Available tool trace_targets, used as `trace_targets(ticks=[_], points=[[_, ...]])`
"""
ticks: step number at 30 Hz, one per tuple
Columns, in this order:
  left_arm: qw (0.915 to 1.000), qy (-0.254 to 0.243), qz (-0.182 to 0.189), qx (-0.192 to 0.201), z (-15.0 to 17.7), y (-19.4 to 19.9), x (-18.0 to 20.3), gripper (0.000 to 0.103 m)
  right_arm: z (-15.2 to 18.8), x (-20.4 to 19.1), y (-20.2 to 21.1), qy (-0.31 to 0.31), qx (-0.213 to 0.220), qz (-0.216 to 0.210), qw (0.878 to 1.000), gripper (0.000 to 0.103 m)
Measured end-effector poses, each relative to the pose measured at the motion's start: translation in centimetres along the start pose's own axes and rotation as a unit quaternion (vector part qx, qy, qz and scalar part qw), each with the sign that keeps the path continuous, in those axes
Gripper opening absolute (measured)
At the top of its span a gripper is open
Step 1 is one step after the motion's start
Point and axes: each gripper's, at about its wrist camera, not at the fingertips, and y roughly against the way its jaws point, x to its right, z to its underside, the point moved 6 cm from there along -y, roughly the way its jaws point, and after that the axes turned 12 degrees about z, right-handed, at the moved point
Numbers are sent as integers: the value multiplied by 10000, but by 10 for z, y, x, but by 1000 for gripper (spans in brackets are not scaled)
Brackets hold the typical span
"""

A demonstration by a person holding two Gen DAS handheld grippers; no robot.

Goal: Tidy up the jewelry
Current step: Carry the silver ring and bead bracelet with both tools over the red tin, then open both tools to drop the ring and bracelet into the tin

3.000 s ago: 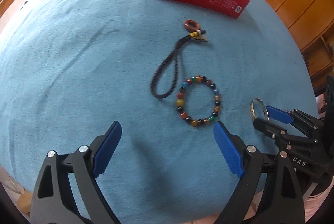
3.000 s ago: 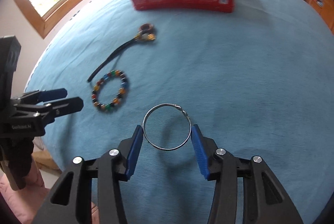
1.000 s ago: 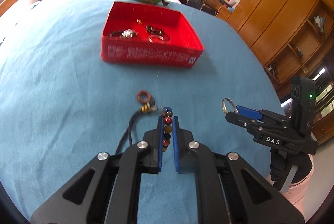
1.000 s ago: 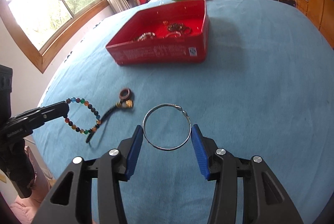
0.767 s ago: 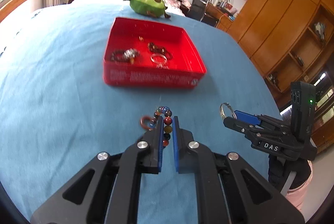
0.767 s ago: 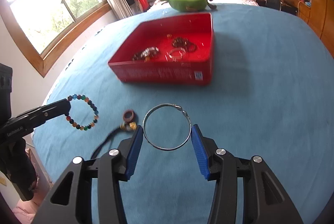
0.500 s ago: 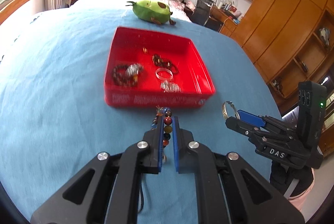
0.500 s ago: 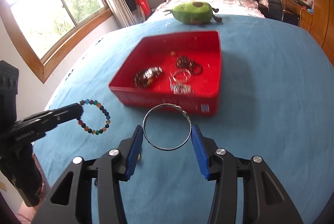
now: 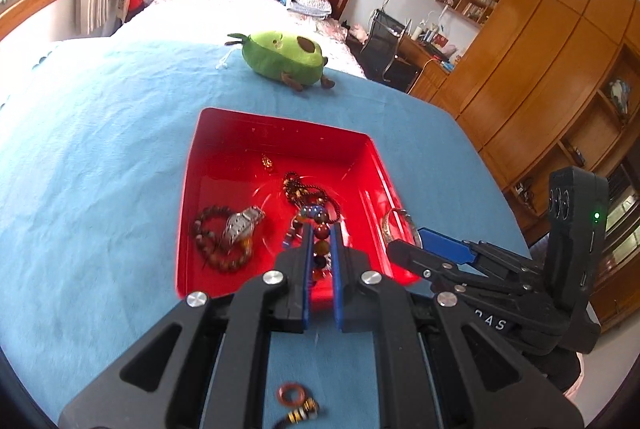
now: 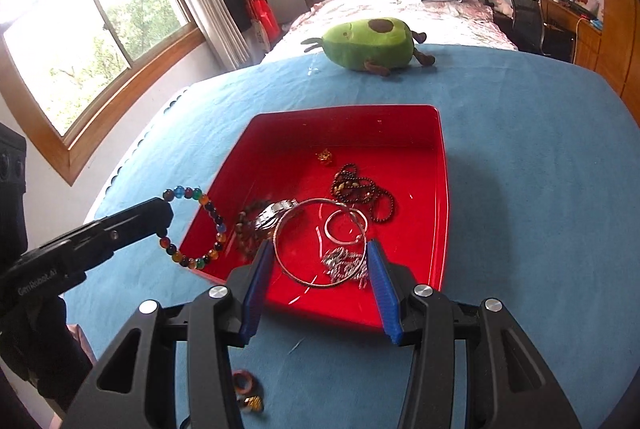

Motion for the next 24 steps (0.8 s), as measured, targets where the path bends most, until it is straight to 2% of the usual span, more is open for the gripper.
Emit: trace_targets(ticks=[11, 21, 22, 24], points=[[9981, 237, -233, -511, -18, -80, -52, 6, -9, 9, -79, -138, -543, 213, 9982, 48], [9954, 88, -689, -665, -19, -104, -72, 7, -19, 10, -93, -50, -450, 445, 9980, 49], [9951, 90, -711, -682, -19, -105, -73, 10, -20, 8, -93, -33, -431, 432, 9981, 54], [9952, 77, -706, -678, -19, -104, -74, 13, -22, 7, -90, -55, -338, 427, 9985, 58]])
